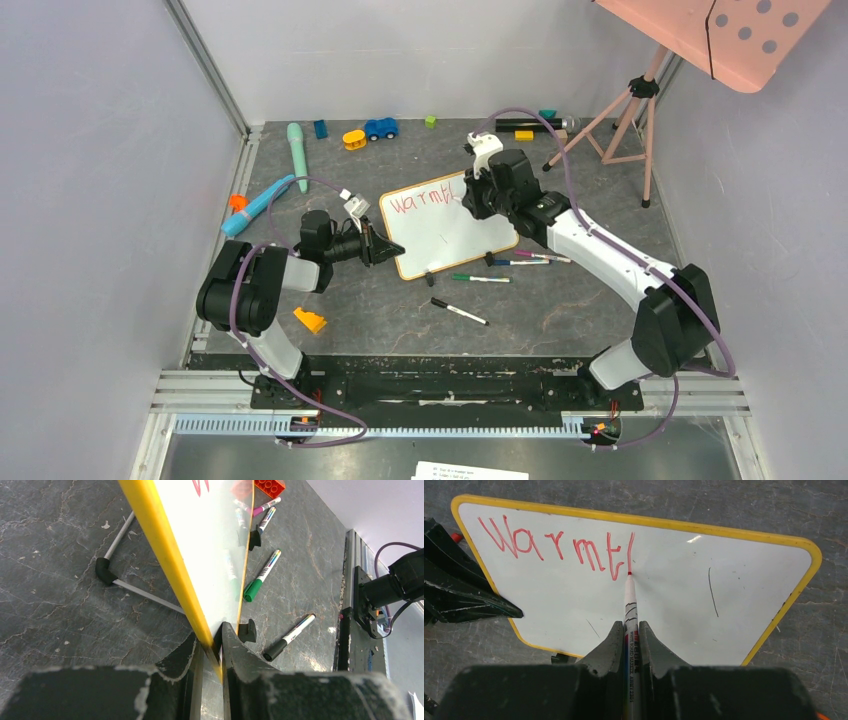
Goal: Write a sentence on the whiteboard
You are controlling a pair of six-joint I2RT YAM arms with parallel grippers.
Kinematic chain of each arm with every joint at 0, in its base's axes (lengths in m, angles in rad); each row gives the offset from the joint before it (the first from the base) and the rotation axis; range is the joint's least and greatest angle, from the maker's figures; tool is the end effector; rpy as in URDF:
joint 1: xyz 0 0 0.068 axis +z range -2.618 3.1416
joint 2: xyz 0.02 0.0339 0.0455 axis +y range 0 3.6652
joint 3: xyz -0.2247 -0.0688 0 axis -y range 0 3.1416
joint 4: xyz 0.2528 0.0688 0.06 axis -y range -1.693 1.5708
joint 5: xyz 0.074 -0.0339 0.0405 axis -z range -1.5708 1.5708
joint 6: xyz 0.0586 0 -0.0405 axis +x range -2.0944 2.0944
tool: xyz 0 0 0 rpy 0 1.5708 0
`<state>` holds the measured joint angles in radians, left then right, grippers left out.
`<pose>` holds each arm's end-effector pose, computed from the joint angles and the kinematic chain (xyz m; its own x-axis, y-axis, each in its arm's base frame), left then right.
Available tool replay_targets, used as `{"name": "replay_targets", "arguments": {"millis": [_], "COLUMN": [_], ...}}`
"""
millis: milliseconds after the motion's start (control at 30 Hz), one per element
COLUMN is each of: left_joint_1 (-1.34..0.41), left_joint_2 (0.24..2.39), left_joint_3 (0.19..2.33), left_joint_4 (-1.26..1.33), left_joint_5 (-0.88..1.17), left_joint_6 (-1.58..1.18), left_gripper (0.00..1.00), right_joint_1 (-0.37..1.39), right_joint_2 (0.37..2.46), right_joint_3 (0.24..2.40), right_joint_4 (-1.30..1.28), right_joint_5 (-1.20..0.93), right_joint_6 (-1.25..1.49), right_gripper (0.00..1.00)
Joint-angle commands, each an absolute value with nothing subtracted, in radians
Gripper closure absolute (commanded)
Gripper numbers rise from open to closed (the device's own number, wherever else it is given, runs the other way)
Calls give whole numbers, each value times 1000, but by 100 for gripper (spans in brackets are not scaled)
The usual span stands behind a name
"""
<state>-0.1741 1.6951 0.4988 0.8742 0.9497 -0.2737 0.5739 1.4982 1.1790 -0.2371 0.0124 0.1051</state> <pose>0.2859 -0.0987 0.0889 -0.5328 -0.0660 -0.8437 0.7443 0.4380 -0.5043 0.3155 0.2031 0.2452 -0.4970 -0.1964 -0.8452 -0.4846 0.8709 0.0826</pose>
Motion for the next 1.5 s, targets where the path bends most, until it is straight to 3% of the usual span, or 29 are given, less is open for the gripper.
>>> {"name": "replay_targets", "arguments": {"millis": [0,667,1467], "left_joint_1": [-169,-169,-169], "left_joint_2": [1694,1693,1694], "left_joint_3": [511,510,506], "left_joint_4": [881,881,887], "left_joint_5": [874,874,875], "left_joint_6": [-218,-216,-221], "left_gripper": [92,92,92], "right_joint_1": [571,548,543], "right_joint_2": [1528,1533,1460], "right_joint_3": [1255,1276,1123], "right_joint_4": [-218,-226,-198], "right_joint_5": [32,57,54], "right_joint_6": [98,87,127], "right_gripper": [100,100,100]}}
